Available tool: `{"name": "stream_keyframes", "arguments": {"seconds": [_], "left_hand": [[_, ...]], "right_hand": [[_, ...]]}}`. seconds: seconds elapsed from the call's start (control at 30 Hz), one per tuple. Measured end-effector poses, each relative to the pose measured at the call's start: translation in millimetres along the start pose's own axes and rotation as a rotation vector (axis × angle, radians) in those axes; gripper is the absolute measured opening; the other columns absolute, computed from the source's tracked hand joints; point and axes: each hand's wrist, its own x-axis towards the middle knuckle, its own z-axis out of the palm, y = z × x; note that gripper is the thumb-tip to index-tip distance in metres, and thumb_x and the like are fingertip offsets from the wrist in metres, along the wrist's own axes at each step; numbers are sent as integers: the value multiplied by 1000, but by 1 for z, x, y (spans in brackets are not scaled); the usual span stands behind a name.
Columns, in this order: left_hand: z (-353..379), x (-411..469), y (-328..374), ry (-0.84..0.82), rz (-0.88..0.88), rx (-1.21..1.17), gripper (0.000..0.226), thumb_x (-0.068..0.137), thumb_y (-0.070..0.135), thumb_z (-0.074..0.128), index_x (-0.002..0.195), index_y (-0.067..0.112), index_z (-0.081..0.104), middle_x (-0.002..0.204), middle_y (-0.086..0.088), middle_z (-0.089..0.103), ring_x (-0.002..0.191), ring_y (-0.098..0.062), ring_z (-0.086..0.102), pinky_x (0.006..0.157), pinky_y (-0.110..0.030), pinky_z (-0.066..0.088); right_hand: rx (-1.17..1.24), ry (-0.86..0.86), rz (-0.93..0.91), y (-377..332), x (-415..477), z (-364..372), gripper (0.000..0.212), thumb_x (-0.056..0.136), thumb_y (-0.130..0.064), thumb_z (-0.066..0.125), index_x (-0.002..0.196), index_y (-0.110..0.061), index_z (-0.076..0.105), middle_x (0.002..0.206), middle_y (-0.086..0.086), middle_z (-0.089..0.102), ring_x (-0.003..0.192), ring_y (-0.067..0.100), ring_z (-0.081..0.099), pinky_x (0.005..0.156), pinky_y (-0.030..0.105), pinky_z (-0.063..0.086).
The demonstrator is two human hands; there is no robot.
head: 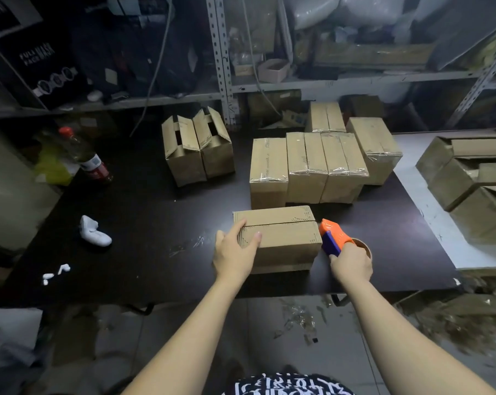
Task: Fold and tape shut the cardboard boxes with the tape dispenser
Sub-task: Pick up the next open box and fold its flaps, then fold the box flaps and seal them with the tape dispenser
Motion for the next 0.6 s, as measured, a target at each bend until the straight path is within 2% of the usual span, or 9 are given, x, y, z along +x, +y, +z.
{"name": "stream_keyframes", "arguments": {"seconds": [0.13, 0.2, 0.27, 0.33, 0.43, 0.53, 0.6], "left_hand": [[-8, 4, 6, -35, 71, 168, 51, 93, 61, 60, 140, 45, 49, 113, 0, 45, 110, -26, 57, 97, -41, 52], [-15, 7, 8, -19, 154, 200, 51, 88, 57, 69, 134, 39, 55, 113, 2, 42, 109, -22, 53, 96, -41, 52], [-22, 13, 8, -17, 291, 187, 50, 84, 51, 76, 129, 36, 61, 115, 7, 44, 107, -18, 53, 94, -38, 52], [-31, 21, 11, -40, 401, 114, 44, 84, 44, 79, 125, 33, 67, 115, 11, 50, 107, -14, 55, 95, -40, 53], [-44, 32, 34, -89, 449, -88, 29, 90, 31, 78, 118, 25, 74, 111, 10, 65, 104, -6, 61, 94, -40, 55], [-60, 37, 75, -152, 464, -273, 25, 96, 28, 73, 120, 25, 74, 110, 12, 71, 105, 0, 64, 96, -32, 56], [-73, 41, 102, -244, 472, -387, 34, 99, 30, 68, 133, 26, 67, 117, 11, 70, 111, -4, 64, 96, -30, 54]], "right_hand": [[79, 39, 11, -3, -1, -16, 40, 99, -28, 68, 131, -6, 57, 121, 16, 65, 112, 36, 63, 77, 35, 47], [213, 72, -62, -4, -5, -26, 40, 101, -28, 66, 132, -7, 53, 126, 19, 63, 113, 39, 62, 80, 36, 45], [352, 98, -196, -7, -13, -39, 32, 102, -28, 63, 126, -10, 51, 122, 17, 64, 105, 37, 61, 78, 34, 44], [468, 138, -316, -14, -23, -57, 27, 102, -28, 63, 120, -11, 51, 109, 10, 64, 90, 29, 56, 68, 29, 41], [614, 223, -424, -28, -42, -82, 22, 95, -28, 70, 106, -16, 55, 86, -3, 62, 75, 19, 56, 55, 14, 35], [698, 302, -545, -39, -60, -96, 36, 79, -31, 87, 96, -18, 58, 78, -11, 61, 69, 7, 59, 56, 9, 42], [708, 314, -634, -44, -65, -100, 46, 70, -37, 94, 91, -19, 57, 75, -12, 62, 66, 6, 60, 56, 11, 43]]}}
